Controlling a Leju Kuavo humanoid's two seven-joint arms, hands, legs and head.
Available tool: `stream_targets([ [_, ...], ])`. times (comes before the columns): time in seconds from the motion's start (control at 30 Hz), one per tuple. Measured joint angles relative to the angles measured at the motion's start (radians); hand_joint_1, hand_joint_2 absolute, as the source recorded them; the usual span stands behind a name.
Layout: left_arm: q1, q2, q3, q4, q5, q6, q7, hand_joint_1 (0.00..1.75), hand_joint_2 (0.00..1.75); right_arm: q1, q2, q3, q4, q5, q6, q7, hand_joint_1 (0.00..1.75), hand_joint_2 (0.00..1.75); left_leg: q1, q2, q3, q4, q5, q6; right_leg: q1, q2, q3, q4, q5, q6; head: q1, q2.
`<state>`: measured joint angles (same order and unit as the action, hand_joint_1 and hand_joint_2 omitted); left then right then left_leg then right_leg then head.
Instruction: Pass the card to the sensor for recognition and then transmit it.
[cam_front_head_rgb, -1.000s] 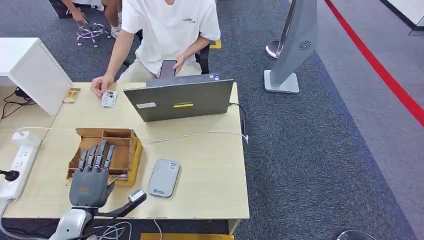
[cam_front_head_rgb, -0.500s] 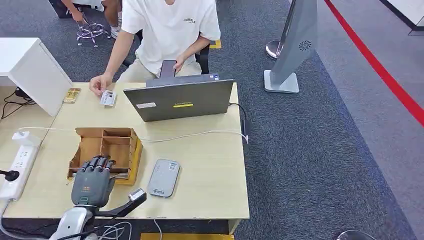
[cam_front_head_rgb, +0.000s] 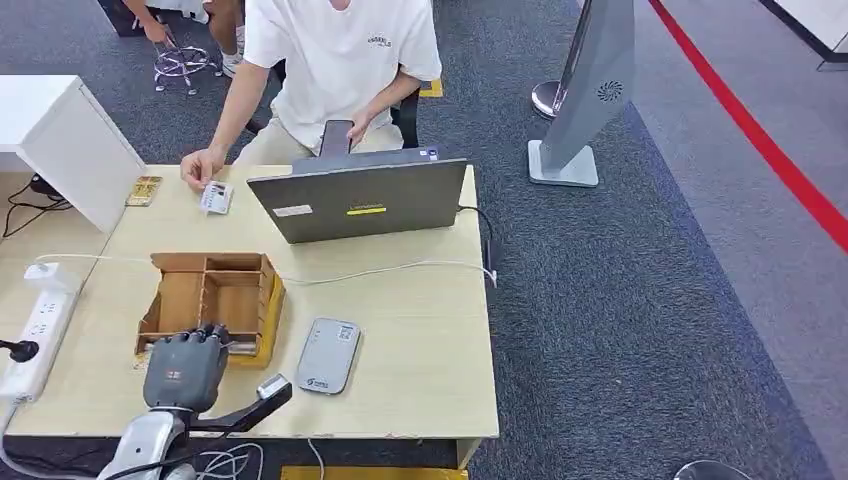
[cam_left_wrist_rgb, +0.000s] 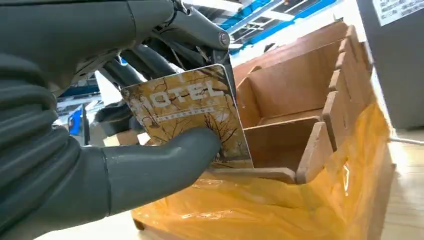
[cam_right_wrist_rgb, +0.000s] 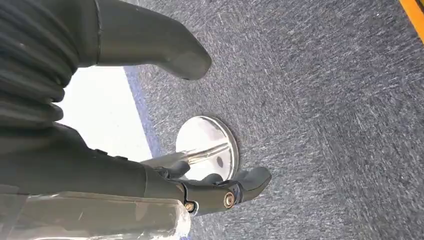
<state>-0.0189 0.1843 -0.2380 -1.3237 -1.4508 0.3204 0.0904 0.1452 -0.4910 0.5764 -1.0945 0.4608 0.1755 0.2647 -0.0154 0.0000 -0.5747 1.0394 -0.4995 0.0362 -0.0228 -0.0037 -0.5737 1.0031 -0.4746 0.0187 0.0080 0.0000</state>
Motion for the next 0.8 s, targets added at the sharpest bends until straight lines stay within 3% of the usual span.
stream_targets([
  [0.3,0.004,0.000,0.000,-0.015,0.015,0.031,-0.019,1.75,1.75,0.000,0.002,0.001,0.002,0.006,0.002,-0.005,0.00,1.75,0.000,0.000,0.000,0.000,0.000,0.000,0.000,0.000,0.000,0.000,0.000,0.000,0.000,0.000],
  [0.6,0.067,0.007,-0.026,-0.188,-0.016,0.040,-0.021,1.75,1.75,0.036,0.002,0.002,-0.026,-0.002,-0.022,0.021,0.00,1.75,0.000,0.000,0.000,0.000,0.000,0.000,0.000,0.000,0.000,0.000,0.000,0.000,0.000,0.000],
  [0.8,0.079,0.013,-0.031,-0.232,-0.018,0.040,-0.021,1.75,1.75,0.042,0.002,0.002,-0.034,-0.002,-0.023,0.021,0.00,1.75,0.000,0.000,0.000,0.000,0.000,0.000,0.000,0.000,0.000,0.000,0.000,0.000,0.000,0.000],
])
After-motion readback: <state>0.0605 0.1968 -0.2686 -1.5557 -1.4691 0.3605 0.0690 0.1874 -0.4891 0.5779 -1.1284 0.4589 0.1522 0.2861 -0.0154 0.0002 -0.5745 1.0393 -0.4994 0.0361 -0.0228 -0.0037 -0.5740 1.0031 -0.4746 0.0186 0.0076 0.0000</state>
